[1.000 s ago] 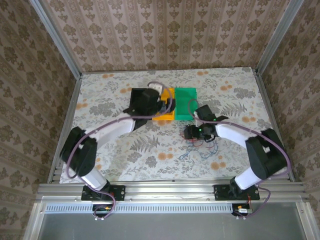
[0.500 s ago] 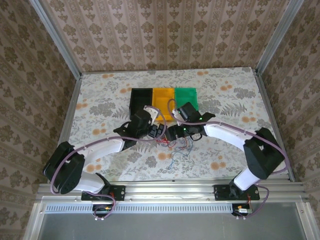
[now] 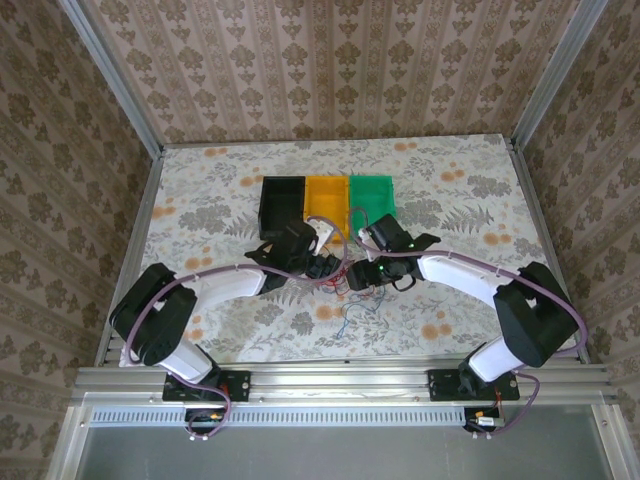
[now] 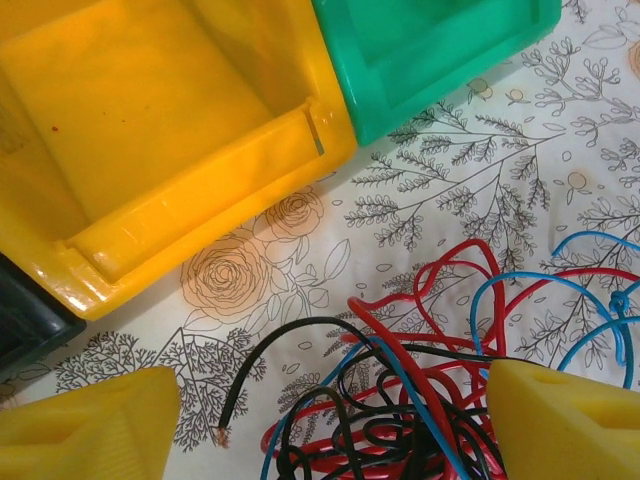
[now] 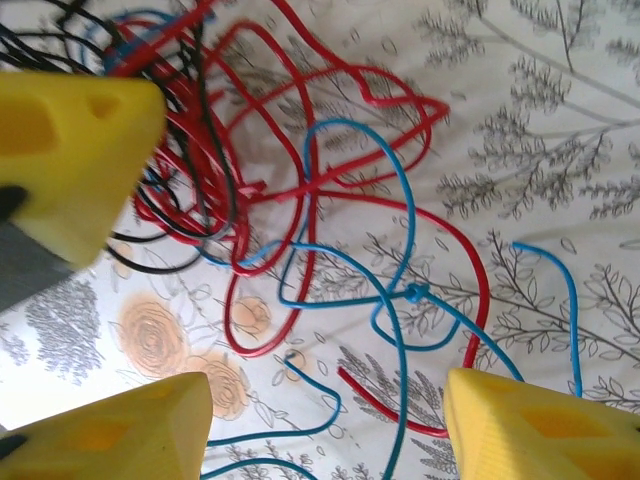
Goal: Untangle the cables
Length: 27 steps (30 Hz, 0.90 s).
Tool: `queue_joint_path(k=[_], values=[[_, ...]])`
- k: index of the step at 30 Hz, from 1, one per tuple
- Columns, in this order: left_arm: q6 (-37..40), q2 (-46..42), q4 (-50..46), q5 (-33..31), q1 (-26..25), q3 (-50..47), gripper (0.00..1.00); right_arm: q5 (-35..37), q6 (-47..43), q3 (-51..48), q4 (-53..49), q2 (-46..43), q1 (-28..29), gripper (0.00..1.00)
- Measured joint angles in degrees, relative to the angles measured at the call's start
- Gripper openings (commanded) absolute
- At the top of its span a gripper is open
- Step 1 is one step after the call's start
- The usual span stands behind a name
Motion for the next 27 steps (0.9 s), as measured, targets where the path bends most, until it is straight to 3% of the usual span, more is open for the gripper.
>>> queue_joint_path(k=[4,8,10,12,14,17,27], values=[[-0.7,0.87,0.52,0.37,0.0,0.0,0.75,0.0,0.24,-0.59,-0.02,0.57,0.0,0.52],[-1.79,2.43,1.42,1.01,0.0,-0.02,0.6,-0.02,1.14,-1.38,1.07,1.22,0.0,0.12],[-2.8,3.45,2.01,1.18,0.02,-0.02,0.45,-0.07,1.49,-1.66,1.33,1.27,-0.02,0.02],[-3.56,4.94,2.34,1.18,0.07,0.0,0.25,0.04,2.08,-1.68,1.44,1.11,-0.26,0.0],[-4.76,6.08,2.69,0.92,0.24,0.0,0.12,0.13,2.29,-1.68,1.29,0.04,-0.68,0.0],[-6.12,7.02,2.82,-0.7,0.52,0.0,0.01,0.61,3.26,-1.68,1.03,-4.68,-2.16,0.0],[-11.26,7.23,6.12,-2.78,2.54,-0.44,0.0,3.76,8.72,-0.28,-1.66,-23.41,-17.44,0.0]])
